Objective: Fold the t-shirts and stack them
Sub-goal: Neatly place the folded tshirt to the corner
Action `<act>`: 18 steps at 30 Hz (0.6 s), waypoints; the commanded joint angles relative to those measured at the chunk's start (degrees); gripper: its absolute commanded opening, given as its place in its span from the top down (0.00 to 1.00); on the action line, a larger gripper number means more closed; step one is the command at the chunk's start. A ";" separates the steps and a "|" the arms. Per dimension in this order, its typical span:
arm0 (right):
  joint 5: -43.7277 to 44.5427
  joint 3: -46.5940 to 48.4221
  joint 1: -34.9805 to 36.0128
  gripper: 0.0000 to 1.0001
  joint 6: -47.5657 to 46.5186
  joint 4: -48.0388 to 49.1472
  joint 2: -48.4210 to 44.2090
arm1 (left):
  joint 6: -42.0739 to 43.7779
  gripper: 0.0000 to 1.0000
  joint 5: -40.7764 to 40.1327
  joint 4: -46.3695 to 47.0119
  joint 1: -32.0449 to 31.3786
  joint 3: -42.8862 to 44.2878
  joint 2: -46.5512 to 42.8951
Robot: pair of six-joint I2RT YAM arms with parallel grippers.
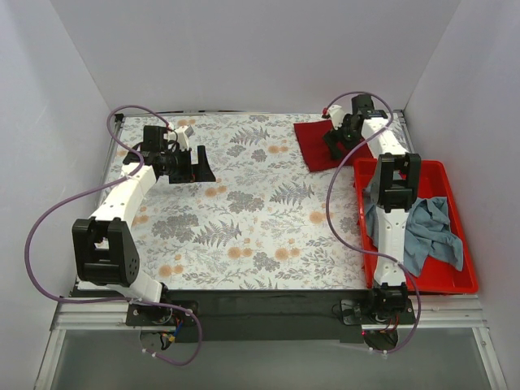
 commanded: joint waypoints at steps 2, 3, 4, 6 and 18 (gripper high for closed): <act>6.03 -0.02 -5.05 0.02 -5.32 -2.67 3.89 | 0.53 0.10 -0.34 -0.91 0.34 2.03 0.59; 5.86 -0.02 -5.85 0.02 -5.06 -2.59 4.07 | 0.44 0.10 -0.17 -0.91 0.34 2.29 0.76; 5.51 0.33 -6.29 0.02 -4.79 -2.76 4.24 | 0.36 0.10 0.18 -1.09 0.34 2.38 0.94; 4.89 0.77 -7.69 0.02 -3.48 -3.02 4.59 | 0.18 0.10 0.27 -1.18 0.34 2.74 1.20; 1.55 1.57 -14.20 0.06 8.82 -6.62 6.88 | 0.36 0.10 -0.17 -2.14 0.34 3.88 0.76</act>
